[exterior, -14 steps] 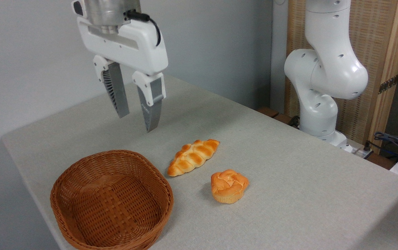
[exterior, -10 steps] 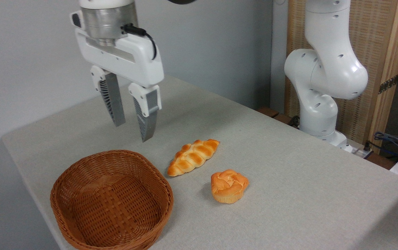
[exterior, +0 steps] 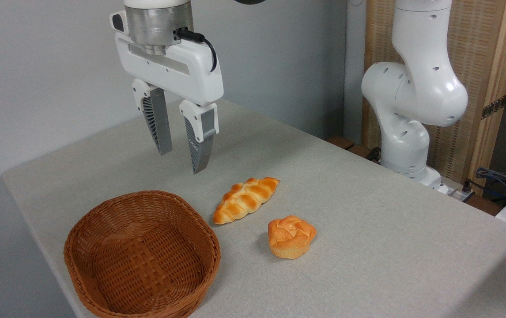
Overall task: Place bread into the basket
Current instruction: 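Move the open gripper down toward the braided golden bread roll, then lower the gripper onto the braided roll and close on its middle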
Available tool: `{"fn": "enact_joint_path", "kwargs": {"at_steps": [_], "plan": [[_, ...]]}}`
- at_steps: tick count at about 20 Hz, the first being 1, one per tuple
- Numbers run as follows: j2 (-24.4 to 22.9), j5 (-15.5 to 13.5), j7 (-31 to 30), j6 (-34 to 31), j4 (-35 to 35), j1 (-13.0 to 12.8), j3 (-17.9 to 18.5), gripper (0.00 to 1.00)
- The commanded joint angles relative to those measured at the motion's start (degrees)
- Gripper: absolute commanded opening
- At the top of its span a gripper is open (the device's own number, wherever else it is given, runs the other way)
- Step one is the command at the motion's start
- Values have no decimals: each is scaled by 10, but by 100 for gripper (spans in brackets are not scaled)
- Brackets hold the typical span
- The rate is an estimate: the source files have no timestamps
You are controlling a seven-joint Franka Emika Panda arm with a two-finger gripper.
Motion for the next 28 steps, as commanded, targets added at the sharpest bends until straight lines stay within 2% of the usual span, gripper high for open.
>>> {"fn": "enact_joint_path", "kwargs": {"at_steps": [1,4,8,12,14,19,28], "plan": [[-10,0,3,1,-14,1,-2,100],[-14,0,27,-29,-28,1,-3,100],[-51,0,42,-21,-113,1,-19,100],[-58,-1,42,-17,-172,-8,-30,100],[-58,-1,41,10,-205,-9,-49,100],[-56,-1,48,64,-263,-10,-64,100],[-48,0,74,92,-295,-11,-66,100]]}}
